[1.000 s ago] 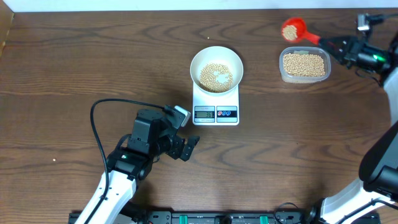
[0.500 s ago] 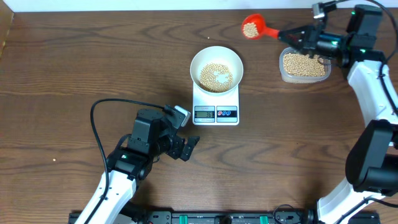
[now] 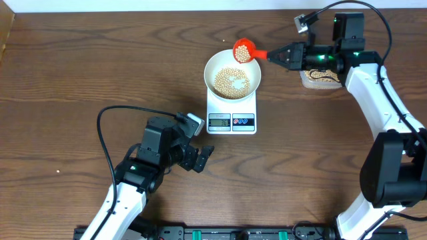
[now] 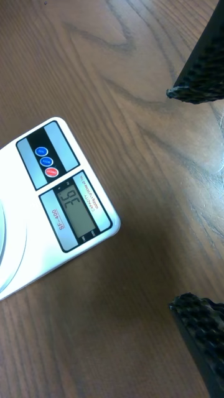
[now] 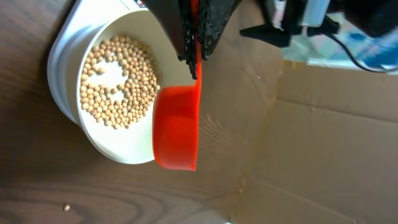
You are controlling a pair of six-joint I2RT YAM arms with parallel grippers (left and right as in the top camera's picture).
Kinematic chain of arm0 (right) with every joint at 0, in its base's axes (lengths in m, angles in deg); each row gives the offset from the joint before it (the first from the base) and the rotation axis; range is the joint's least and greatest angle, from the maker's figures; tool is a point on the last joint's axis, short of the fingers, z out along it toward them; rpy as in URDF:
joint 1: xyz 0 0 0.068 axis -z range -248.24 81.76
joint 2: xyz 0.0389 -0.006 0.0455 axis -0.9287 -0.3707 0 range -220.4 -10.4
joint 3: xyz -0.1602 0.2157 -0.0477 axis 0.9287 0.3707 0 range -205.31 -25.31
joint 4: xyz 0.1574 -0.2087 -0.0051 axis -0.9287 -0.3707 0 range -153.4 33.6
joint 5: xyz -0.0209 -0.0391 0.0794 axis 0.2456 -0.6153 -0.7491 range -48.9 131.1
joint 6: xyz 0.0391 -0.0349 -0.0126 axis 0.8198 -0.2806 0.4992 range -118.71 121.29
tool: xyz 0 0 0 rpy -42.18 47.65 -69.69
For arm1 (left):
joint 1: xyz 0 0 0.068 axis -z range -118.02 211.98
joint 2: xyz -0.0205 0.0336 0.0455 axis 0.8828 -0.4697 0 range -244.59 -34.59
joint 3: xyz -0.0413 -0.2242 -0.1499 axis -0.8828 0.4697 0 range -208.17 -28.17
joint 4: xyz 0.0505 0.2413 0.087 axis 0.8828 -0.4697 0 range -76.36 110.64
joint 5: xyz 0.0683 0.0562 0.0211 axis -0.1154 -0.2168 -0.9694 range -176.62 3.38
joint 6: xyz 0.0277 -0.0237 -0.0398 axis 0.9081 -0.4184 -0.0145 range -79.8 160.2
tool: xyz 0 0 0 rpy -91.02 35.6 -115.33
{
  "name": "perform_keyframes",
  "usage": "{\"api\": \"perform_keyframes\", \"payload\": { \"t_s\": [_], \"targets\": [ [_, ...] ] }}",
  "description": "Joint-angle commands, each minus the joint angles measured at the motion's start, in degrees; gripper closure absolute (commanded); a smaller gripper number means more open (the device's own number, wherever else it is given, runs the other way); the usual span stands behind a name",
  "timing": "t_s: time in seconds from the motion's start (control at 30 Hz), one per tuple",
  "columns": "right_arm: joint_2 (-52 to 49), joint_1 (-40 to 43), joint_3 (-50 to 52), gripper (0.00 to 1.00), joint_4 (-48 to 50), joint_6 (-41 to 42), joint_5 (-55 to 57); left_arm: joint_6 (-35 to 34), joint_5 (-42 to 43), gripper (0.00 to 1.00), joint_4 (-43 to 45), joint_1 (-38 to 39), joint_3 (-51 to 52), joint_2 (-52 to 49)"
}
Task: Scoop item into bowl and weigh 50g on scale
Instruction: 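Lift the filled scoop and carry it over the bowl, then tip the scoop over the bowl to pour the soybeans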
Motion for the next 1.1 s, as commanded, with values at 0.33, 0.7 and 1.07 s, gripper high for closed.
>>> {"api": "perform_keyframes", "payload": {
  "t_s": [0.33,0.7,1.07],
  "targets": [
    [0.8,-6.2,-0.4,0.99,-4.6,-13.0,12.1,-0.5,0.1,0.0,0.1,-0.2,0.0,0.0],
    [1.2,-10.0,-3.7,0.99,-8.9,-18.3,21.1,-0.5,0.1,0.0,0.1,-0.2,0.0,0.0],
    [1.3,-11.8,-8.6,0.99,-13.3,-23.1,29.7,-0.5,0.1,0.0,0.1,-0.2,0.0,0.0]
  ]
}}
